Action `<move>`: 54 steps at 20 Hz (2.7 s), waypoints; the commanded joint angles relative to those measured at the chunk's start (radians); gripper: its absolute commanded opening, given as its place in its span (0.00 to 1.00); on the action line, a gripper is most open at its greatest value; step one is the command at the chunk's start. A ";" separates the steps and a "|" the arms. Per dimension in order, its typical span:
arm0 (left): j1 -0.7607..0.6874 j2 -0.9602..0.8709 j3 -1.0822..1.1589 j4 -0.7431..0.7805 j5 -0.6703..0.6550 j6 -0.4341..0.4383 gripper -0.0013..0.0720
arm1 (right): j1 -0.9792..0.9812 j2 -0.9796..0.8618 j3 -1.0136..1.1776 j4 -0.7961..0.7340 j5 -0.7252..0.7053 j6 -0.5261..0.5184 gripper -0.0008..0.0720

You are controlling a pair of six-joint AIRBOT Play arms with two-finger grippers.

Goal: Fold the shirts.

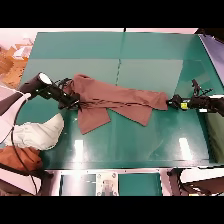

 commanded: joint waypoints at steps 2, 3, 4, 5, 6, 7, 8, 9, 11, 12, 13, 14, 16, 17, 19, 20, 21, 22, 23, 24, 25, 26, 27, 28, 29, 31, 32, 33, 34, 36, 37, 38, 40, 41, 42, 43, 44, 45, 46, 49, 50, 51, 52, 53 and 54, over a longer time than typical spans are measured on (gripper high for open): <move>-0.001 0.002 0.131 -0.091 -0.081 0.082 0.05 | -0.011 0.029 0.001 -0.014 0.154 0.050 0.03; -0.001 0.010 0.195 -0.090 -0.130 0.083 0.05 | -0.019 0.045 0.001 -0.033 0.200 0.080 0.03; -0.001 0.034 0.259 -0.090 -0.159 0.083 0.05 | -0.027 0.068 0.000 -0.047 0.262 0.114 0.03; -0.001 0.064 0.320 -0.090 -0.167 0.082 0.05 | -0.032 0.094 0.001 -0.043 0.323 0.140 0.03; -0.001 0.105 0.388 -0.090 -0.164 0.082 0.05 | -0.031 0.133 0.001 -0.014 0.383 0.158 0.03; -0.001 0.145 0.455 -0.090 -0.160 0.082 0.05 | -0.030 0.177 0.001 0.045 0.441 0.161 0.03; -0.001 0.189 0.534 -0.090 -0.156 0.081 0.05 | -0.030 0.227 0.003 0.133 0.485 0.161 0.03; -0.001 0.228 0.621 -0.090 -0.142 0.081 0.05 | -0.030 0.283 0.019 0.240 0.514 0.161 0.03; -0.001 0.287 0.796 -0.076 -0.086 0.071 0.05 | -0.037 0.386 0.098 0.480 0.512 0.173 0.03; -0.001 0.321 0.883 -0.067 -0.037 0.071 0.05 | -0.048 0.433 0.158 0.629 0.493 0.177 0.03; -0.001 0.366 0.926 -0.058 0.039 0.071 0.05 | -0.061 0.471 0.218 0.767 0.462 0.181 0.03; -0.001 0.430 0.930 -0.048 0.145 0.074 0.05 | -0.080 0.507 0.289 0.901 0.419 0.183 0.03; -0.001 0.545 0.927 0.010 0.287 0.075 0.05 | -0.132 0.558 0.438 1.043 0.320 0.183 0.03; -0.001 0.594 0.927 0.043 0.325 0.077 0.05 | -0.163 0.579 0.508 1.062 0.274 0.183 0.03; -0.001 0.683 0.927 0.104 0.376 0.083 0.05 | -0.234 0.625 0.629 1.072 0.188 0.183 0.03; -0.001 0.718 0.927 0.135 0.387 0.083 0.05 | -0.277 0.651 0.674 1.073 0.144 0.183 0.03; -0.001 0.751 0.927 0.170 0.391 0.083 0.05 | -0.323 0.680 0.701 1.073 0.101 0.179 0.03; -0.001 0.775 0.927 0.200 0.391 0.082 0.05 | -0.380 0.715 0.717 1.073 0.058 0.171 0.03; -0.001 0.797 0.927 0.228 0.391 0.082 0.05 | -0.435 0.747 0.720 1.072 0.024 0.171 0.03; -0.001 0.811 0.927 0.250 0.392 0.082 0.05 | -0.487 0.776 0.720 1.069 -0.001 0.171 0.03; -0.001 0.813 0.927 0.264 0.392 0.082 0.05 | -0.523 0.793 0.720 1.068 -0.013 0.171 0.03; -0.001 0.813 0.927 0.272 0.385 0.082 0.05 | -0.538 0.799 0.721 1.067 -0.013 0.171 0.03; -0.001 0.813 0.925 0.289 0.361 0.082 0.05 | -0.536 0.798 0.721 1.052 -0.010 0.172 0.03; -0.001 0.813 0.905 0.309 0.350 0.082 0.05 | -0.528 0.795 0.720 0.993 -0.010 0.172 0.03; -0.001 0.813 0.870 0.338 0.348 0.082 0.05 | -0.517 0.791 0.717 0.909 -0.010 0.176 0.03; -0.001 0.813 0.763 0.386 0.355 0.077 0.05 | -0.436 0.779 0.675 0.694 -0.011 0.207 0.03; -0.001 0.803 0.703 0.389 0.360 0.078 0.05 | -0.377 0.771 0.635 0.611 -0.011 0.206 0.03; -0.001 0.774 0.645 0.389 0.361 0.079 0.05 | -0.311 0.756 0.586 0.530 -0.013 0.206 0.03; -0.001 0.734 0.599 0.389 0.359 0.078 0.05 | -0.233 0.729 0.524 0.450 -0.027 0.206 0.03; -0.001 0.622 0.515 0.378 0.359 0.079 0.05 | -0.106 0.655 0.383 0.340 -0.097 0.206 0.03; -0.001 0.548 0.481 0.358 0.360 0.082 0.05 | -0.059 0.604 0.309 0.323 -0.142 0.205 0.03; -0.002 0.472 0.455 0.340 0.367 0.084 0.05 | -0.021 0.547 0.250 0.324 -0.191 0.197 0.03; -0.002 0.284 0.442 0.259 0.378 0.147 0.05 | 0.044 0.397 0.183 0.324 -0.294 0.157 0.03; -0.002 0.186 0.442 0.187 0.398 0.205 0.05 | 0.066 0.306 0.181 0.325 -0.319 0.147 0.03; -0.002 0.094 0.442 0.107 0.424 0.270 0.05 | 0.079 0.224 0.185 0.341 -0.335 0.147 0.03; -0.002 0.021 0.442 0.039 0.454 0.317 0.05 | 0.087 0.139 0.192 0.376 -0.345 0.145 0.03; -0.001 -0.041 0.442 -0.019 0.488 0.343 0.05 | 0.087 0.064 0.208 0.414 -0.345 0.145 0.03; -0.001 -0.093 0.443 -0.060 0.519 0.347 0.05 | 0.086 -0.008 0.233 0.447 -0.343 0.145 0.03; -0.001 -0.127 0.444 -0.074 0.551 0.347 0.05 | 0.085 -0.061 0.259 0.463 -0.343 0.145 0.03; -0.001 -0.169 0.445 -0.075 0.626 0.353 0.05 | 0.082 -0.158 0.352 0.467 -0.339 0.146 0.03; -0.001 -0.169 0.445 -0.076 0.638 0.375 0.05 | 0.080 -0.171 0.376 0.467 -0.336 0.146 0.03; -0.001 -0.168 0.445 -0.076 0.643 0.391 0.05 | 0.079 -0.173 0.391 0.467 -0.335 0.145 0.03; 0.005 -0.167 0.445 -0.075 0.621 0.398 0.05 | 0.073 -0.173 0.402 0.467 -0.320 0.145 0.03; 0.014 -0.166 0.445 -0.068 0.582 0.398 0.05 | 0.061 -0.172 0.410 0.463 -0.283 0.145 0.03; 0.026 -0.163 0.445 -0.058 0.526 0.398 0.05 | 0.044 -0.169 0.413 0.452 -0.240 0.145 0.03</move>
